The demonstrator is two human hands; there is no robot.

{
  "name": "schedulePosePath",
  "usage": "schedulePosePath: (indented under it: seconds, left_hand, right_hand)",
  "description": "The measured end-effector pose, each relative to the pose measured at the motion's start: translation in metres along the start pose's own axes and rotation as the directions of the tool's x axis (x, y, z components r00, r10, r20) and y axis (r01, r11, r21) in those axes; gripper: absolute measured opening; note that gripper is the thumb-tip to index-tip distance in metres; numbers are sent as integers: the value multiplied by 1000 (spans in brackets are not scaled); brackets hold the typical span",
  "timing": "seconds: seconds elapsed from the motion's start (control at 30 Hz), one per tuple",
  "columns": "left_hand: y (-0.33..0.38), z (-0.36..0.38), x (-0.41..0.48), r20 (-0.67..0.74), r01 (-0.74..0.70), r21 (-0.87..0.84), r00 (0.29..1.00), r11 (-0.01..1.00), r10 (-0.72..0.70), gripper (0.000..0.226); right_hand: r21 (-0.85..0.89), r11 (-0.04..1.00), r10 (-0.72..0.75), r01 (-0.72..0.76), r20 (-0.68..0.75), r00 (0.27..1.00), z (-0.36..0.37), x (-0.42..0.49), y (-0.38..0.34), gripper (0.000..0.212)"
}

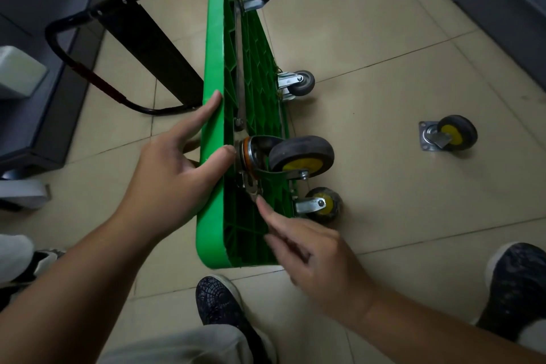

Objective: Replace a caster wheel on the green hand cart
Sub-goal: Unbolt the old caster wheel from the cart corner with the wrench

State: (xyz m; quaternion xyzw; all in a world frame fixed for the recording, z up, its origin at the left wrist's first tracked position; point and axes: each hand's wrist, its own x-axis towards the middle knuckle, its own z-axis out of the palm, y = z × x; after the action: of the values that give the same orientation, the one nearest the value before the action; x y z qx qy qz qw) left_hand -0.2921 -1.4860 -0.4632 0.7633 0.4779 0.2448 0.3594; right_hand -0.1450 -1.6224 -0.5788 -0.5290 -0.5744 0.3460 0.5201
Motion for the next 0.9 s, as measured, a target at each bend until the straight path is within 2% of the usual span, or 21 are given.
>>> schedulePosePath:
  seconds: [0.17,0.3,0.37,0.43,0.5,0.57,0.63,0.77,0.9]
  left_hand:
    - [0,-1,0,4,12,2,1000,1000,-12,68]
    - [1,1,0,12,20,-7,1000,1000,-19,68]
    - [4,3,0,20,19,-18,1000,1000,-19,69]
    - [6,4,-1,15,23,-14,1000,1000,-22,69]
    - [8,4,-1,3,30,10,1000,1000,-30,69]
    - [9,3,-1,-7,41,35,999,999,-40,68]
    - [8,2,-1,-13,36,56,999,998,-36,64]
    - [8,2,-1,-13,45,78,999,996,-44,68]
    - [3,1,0,-20,30,110,999,994,-28,68]
  right_hand:
    - [-164,963,-208,213,49,977,-2,24,33,52]
    - [-244,929,-267,279,81,960,-13,27,38,51]
    - [-251,934,-240,255,89,967,-26,17,33,54]
    - [-195,972,-118,132,84,989,-37,1,18,57]
    - [0,995,101,-101,133,986,-46,-9,-12,59]
    - [219,926,258,-308,229,939,-50,-5,-45,56]
    - [349,827,355,-440,284,891,-51,7,-71,52]
    - [455,666,509,-591,302,806,-47,26,-107,46]
    - [520,528,633,-671,287,719,-35,37,-117,34]
